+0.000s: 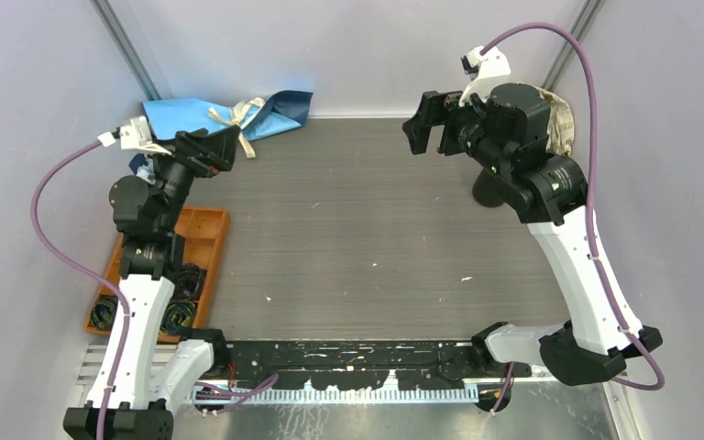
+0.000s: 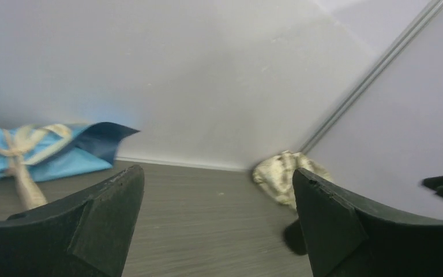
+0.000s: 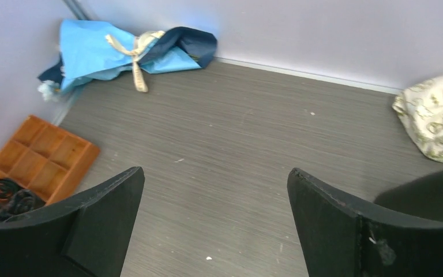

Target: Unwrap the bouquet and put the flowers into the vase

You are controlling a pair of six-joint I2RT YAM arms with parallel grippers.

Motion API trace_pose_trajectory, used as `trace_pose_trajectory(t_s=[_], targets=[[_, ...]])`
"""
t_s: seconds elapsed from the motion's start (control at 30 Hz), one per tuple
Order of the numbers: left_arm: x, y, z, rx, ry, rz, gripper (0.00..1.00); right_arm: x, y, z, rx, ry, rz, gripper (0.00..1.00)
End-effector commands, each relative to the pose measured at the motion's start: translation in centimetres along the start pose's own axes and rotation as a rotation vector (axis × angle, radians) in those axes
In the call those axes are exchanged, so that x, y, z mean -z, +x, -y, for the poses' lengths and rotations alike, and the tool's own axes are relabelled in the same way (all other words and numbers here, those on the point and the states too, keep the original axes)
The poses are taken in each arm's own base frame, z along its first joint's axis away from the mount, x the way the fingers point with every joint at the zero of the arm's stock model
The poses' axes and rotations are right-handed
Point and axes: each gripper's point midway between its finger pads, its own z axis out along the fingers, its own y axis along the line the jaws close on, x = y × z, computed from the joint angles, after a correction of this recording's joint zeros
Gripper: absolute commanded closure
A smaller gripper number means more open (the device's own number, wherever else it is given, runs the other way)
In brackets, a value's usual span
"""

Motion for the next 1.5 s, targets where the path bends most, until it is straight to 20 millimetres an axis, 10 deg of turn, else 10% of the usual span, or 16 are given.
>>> trace_pose_trajectory(t_s=[0.0,0.17,0.3,0.4,0.63,0.93,1.07,1.47], targets=[[-0.6,-3.4,3.7,0.261,0.088,0.049,0.00,0.1,-3.0,-3.4,-0.069,-0.157,0.066,0.01],[1.2,-4.0,6.2,0.641,0.098,-0.014,0.00,4.5,-5.4,-9.9,-0.090,-0.559,0.220,0.01],[2.2,-7.0,11.5,0.590,0.395,-0.008,0.01,8.8,-7.3,-13.2,-0.121,-0.819,0.341,0.01],[1.8,-9.8,13.8,0.409,0.523,0.059,0.20,8.9,-7.8,-15.2,-0.201,-0.948,0.247,0.00],[-4.0,-6.2,9.9,0.253,0.145,-0.214,0.43,-0.1,-6.3,-11.5,-0.254,-0.532,0.043,0.01],[-10.5,3.3,-0.4,-0.118,-0.393,-0.576,0.40,-8.3,0.2,-4.7,-0.052,0.094,-0.106,0.01],[-12.7,6.6,-4.2,-0.212,-0.484,-0.610,0.32,-10.4,3.5,-1.9,0.004,0.256,-0.160,0.01],[-19.0,12.1,-13.7,-0.316,-0.659,-0.625,0.00,-12.5,11.3,-3.1,-0.001,0.162,-0.282,0.00]])
